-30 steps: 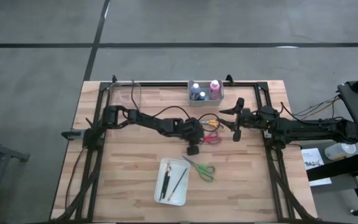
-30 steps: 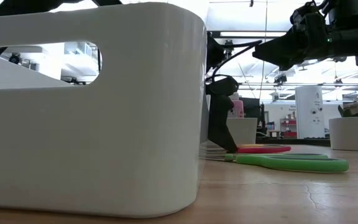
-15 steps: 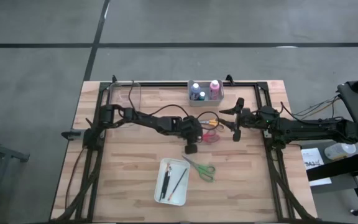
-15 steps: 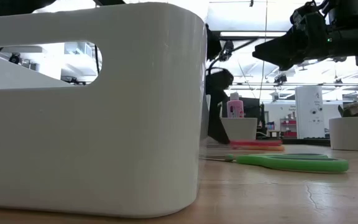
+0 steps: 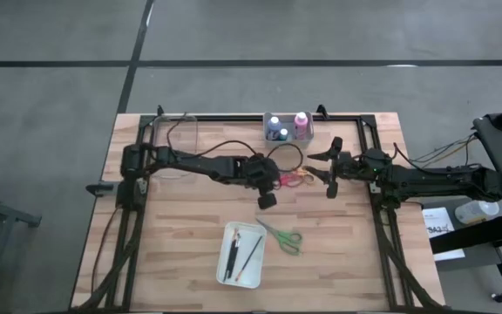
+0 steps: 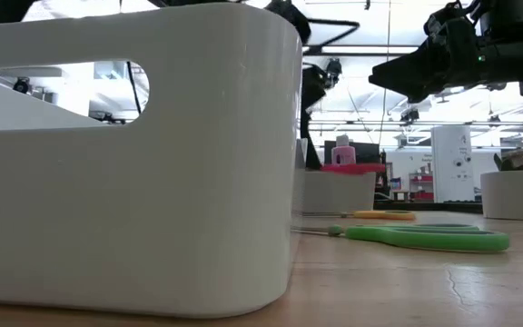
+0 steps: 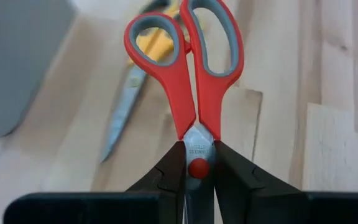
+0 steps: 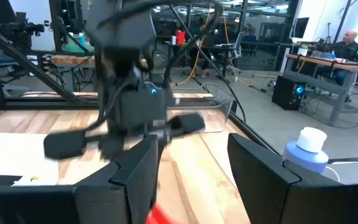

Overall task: Pick & Place Paint Supplies
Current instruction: Put the red scissor into the transparent bin

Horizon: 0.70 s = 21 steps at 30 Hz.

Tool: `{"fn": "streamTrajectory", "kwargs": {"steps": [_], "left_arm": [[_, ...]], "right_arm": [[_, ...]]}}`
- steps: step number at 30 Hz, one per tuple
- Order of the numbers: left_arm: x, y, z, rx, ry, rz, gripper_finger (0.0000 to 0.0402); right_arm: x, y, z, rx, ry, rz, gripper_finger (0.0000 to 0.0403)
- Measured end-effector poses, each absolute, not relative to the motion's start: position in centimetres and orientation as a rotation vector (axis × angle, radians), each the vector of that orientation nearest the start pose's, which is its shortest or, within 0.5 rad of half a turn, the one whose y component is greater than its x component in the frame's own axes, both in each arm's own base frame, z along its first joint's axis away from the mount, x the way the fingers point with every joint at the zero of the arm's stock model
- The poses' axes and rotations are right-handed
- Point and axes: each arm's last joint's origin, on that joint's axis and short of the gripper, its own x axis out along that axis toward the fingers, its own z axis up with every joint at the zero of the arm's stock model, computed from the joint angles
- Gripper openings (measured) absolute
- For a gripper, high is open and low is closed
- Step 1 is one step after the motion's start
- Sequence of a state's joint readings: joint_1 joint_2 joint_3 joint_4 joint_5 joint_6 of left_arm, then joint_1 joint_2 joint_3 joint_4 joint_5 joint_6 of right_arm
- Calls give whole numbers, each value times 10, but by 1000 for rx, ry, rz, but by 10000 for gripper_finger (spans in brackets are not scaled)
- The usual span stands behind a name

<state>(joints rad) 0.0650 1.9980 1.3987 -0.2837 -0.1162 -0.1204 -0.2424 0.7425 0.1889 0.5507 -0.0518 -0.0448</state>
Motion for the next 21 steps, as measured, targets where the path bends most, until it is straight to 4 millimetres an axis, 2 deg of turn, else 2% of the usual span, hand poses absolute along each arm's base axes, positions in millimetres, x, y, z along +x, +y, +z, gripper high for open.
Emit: {"fn": "streamTrajectory", "kwargs": {"steps": [6, 12, 17, 21], "left_arm": [[406, 28, 214, -147, 841, 376, 64], [373, 26, 243, -267, 737, 497, 64], [338, 27, 256, -333, 673, 627, 64], [306, 29, 258, -377, 630, 772, 64]], "right_arm": [[158, -38, 204, -44, 7, -191, 193], [158, -38, 204, -44, 7, -191, 193], [158, -37, 204, -44, 8, -191, 193], [158, -37, 204, -44, 7, -190, 193]]}}
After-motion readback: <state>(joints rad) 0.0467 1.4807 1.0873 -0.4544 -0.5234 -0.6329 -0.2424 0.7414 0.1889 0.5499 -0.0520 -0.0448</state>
